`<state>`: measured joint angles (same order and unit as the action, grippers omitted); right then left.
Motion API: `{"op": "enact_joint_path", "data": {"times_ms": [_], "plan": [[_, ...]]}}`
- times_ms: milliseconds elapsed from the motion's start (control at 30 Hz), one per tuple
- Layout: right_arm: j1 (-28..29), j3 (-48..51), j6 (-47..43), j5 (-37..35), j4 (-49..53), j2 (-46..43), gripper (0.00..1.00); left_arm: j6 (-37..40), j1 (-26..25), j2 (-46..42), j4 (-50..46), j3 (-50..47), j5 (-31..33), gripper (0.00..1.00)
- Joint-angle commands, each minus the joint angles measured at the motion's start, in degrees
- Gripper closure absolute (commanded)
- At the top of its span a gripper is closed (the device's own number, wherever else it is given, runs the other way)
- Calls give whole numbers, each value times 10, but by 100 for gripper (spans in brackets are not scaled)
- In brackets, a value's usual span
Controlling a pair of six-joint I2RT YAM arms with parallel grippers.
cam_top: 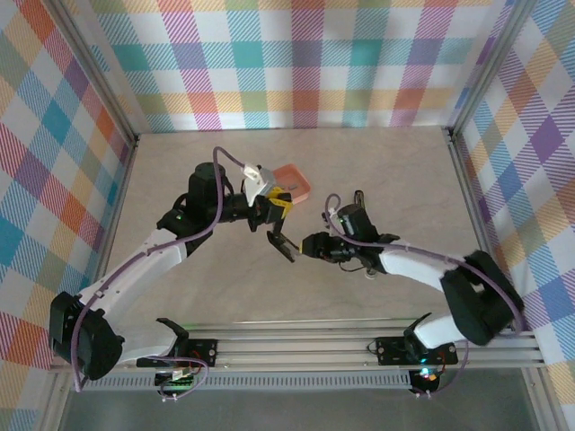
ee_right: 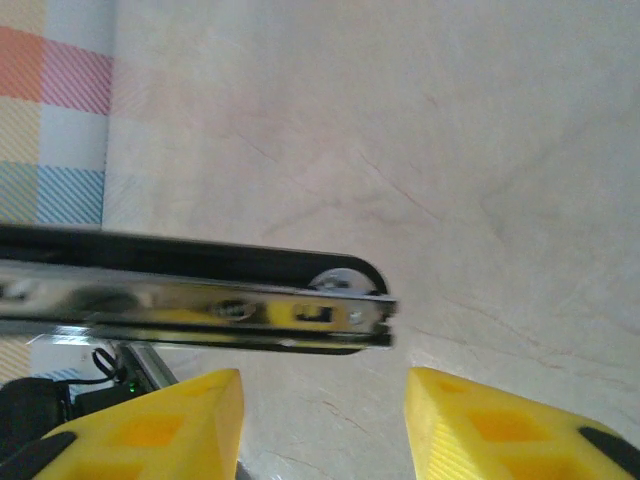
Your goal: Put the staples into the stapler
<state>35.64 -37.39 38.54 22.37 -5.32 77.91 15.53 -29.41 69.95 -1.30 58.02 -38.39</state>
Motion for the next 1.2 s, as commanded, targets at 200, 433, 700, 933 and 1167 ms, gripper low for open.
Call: {"op": "enact_joint_path", "data": {"times_ms": [200, 433, 700, 933, 1167], "plan": [[0, 5, -356, 0, -10, -135, 37, -37, 6, -14, 64, 20, -49, 100], [0, -46, -473, 91, -62, -94, 32, -92, 6, -2, 140, 14, -100, 100], [0, -89, -451, 175, -140, -31, 31, -146, 5, 10, 207, 7, -128, 100], [0, -100, -418, 223, -161, -12, 77, -167, 5, 9, 230, -1, -111, 100], [-3, -117, -327, -34, 76, -61, 100, -178, 6, -27, 104, -7, 122, 28]]}}
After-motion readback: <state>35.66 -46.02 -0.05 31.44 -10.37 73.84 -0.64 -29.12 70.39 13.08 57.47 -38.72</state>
